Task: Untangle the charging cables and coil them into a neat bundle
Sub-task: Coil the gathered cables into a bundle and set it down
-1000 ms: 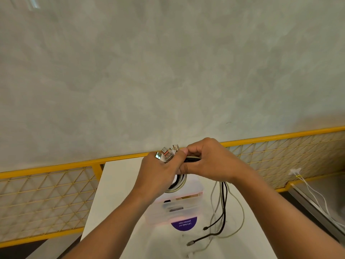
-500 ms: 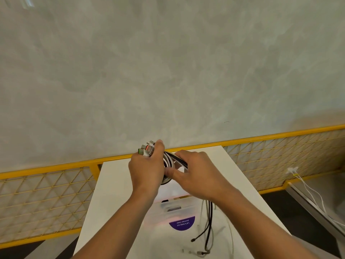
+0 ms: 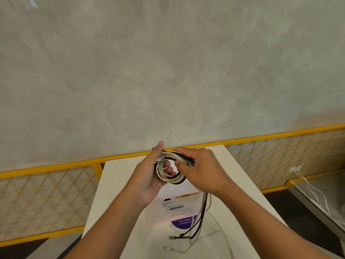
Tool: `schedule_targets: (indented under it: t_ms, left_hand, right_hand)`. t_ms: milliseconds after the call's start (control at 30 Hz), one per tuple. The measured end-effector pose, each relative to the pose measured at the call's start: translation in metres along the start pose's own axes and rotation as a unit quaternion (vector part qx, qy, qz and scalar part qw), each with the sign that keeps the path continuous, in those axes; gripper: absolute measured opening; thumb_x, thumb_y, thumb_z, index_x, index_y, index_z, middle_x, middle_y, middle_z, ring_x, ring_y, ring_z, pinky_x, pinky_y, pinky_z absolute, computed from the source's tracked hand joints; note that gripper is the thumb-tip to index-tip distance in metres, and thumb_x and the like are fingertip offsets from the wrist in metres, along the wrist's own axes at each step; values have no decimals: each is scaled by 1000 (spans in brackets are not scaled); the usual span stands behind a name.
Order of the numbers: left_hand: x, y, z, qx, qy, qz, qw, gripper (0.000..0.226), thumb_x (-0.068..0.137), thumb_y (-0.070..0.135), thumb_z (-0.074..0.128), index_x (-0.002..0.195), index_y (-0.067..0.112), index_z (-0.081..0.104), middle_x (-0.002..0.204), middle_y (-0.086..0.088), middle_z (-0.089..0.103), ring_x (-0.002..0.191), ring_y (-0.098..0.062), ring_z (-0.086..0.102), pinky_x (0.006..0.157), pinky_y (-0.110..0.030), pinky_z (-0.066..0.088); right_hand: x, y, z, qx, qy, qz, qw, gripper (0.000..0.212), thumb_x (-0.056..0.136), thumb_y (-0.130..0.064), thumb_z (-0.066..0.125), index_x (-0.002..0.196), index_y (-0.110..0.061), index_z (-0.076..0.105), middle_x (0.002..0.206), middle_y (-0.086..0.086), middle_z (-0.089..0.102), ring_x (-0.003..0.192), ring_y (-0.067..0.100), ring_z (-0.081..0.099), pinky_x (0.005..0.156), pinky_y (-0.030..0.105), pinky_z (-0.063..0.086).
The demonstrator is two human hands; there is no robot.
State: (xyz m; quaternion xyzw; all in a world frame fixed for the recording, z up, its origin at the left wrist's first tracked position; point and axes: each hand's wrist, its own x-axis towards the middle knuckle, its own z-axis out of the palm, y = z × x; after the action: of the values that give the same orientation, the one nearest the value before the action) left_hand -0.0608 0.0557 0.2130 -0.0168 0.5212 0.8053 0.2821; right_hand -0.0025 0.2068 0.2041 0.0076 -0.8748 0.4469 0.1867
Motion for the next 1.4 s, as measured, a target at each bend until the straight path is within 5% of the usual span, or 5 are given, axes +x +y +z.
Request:
schedule_targets:
  t_ms: [200, 467, 700, 900, 1400]
  left_hand:
    - [2, 19, -25, 269, 56, 126, 953, 66, 65, 64, 72, 115, 21, 64, 107, -1, 75, 104, -19, 69, 93, -41, 54]
    - [-7, 14, 9, 539, -150, 85, 825, 77, 78, 87, 25, 103, 28, 69, 95, 5, 74, 94, -12, 69, 100, -39, 50]
    - [-8, -5, 14, 487, -137, 21, 863, 80, 84, 81, 14, 61, 28, 70, 59, -6, 57, 49, -13, 51, 55, -20, 50]
    - [-4, -9, 11, 416, -58, 46, 906, 78, 87, 78, 30, 62, 10, 58, 46, 0, 45, 43, -14, 46, 59, -28, 47]
    - [3, -3, 9, 227, 105, 32, 968, 34, 94, 26, 47, 63, 13, 49, 46, 1, 34, 44, -15, 28, 49, -28, 30]
  right_hand:
    - [3, 11, -26, -92, -151, 2, 984, 21, 93, -18, 66, 109, -27, 76, 87, -5, 74, 77, 11, 64, 73, 26, 49]
    - [2, -7, -16, -107, -268, -47, 956, 20, 91, -12, 70, 108, -20, 77, 91, -16, 73, 79, -6, 63, 71, 7, 43]
    - [-1, -4, -23, -69, -205, -47, 975, 12, 87, -13, 74, 94, -21, 79, 79, -11, 76, 70, 5, 65, 65, 18, 47]
    - [2, 1, -19, -53, -97, -34, 993, 16, 77, -32, 86, 89, -22, 80, 77, -6, 75, 71, 14, 68, 69, 35, 56]
    - [-2, 6, -41, 18, -32, 23, 999, 29, 97, -32, 64, 77, -15, 77, 58, -9, 59, 53, 1, 50, 57, 11, 40]
